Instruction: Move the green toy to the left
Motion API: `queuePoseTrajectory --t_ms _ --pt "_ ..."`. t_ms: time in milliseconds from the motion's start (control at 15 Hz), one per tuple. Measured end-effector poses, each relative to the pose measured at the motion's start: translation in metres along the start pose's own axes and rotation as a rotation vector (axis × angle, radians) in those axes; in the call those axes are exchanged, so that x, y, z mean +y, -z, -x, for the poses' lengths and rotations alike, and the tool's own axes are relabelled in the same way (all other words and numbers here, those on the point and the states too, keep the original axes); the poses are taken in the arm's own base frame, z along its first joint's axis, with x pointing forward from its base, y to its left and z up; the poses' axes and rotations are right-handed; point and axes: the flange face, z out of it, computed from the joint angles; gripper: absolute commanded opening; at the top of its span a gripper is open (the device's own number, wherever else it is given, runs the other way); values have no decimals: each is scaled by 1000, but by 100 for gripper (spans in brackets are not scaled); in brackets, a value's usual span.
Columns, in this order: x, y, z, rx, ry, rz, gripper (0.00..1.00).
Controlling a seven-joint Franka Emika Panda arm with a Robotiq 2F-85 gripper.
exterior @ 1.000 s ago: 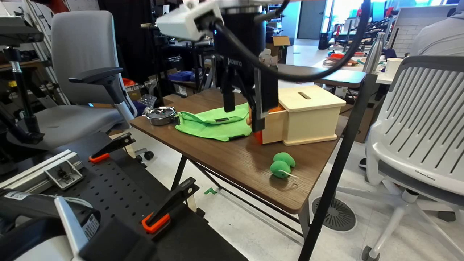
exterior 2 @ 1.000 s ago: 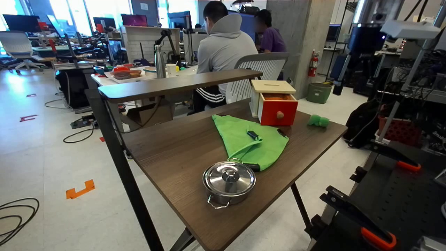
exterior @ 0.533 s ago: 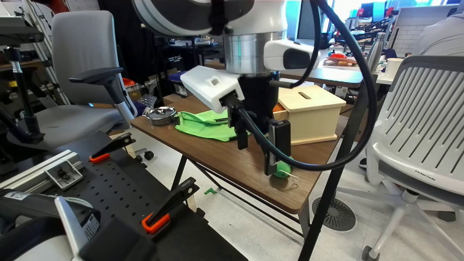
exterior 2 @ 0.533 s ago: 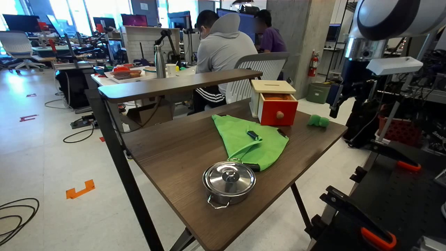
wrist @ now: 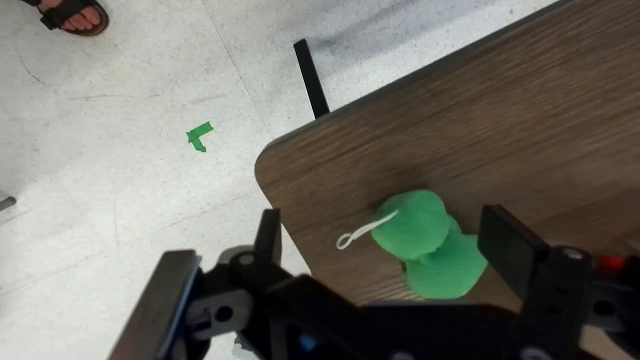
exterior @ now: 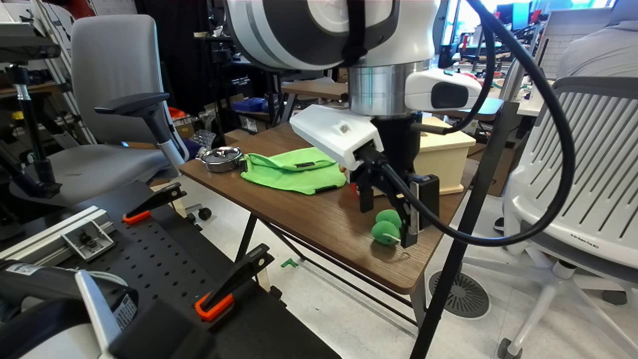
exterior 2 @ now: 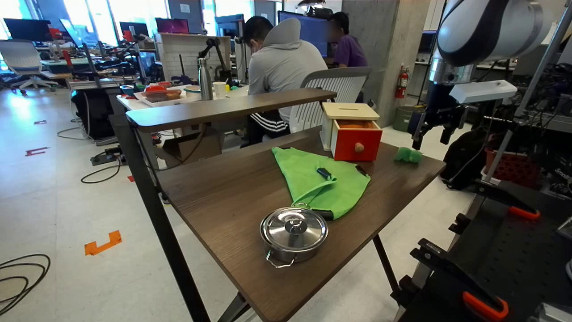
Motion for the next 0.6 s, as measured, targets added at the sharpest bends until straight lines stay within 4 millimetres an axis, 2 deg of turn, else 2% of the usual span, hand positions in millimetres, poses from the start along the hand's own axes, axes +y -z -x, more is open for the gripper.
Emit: queuePoseTrajectory --t_ms 467,533,600 --pt "-10 -23 -17 -5 -32 8 100" --pt "-13 -26 -19 -6 -36 7 75" --pt "-16 -28 -19 -8 -40 4 74"
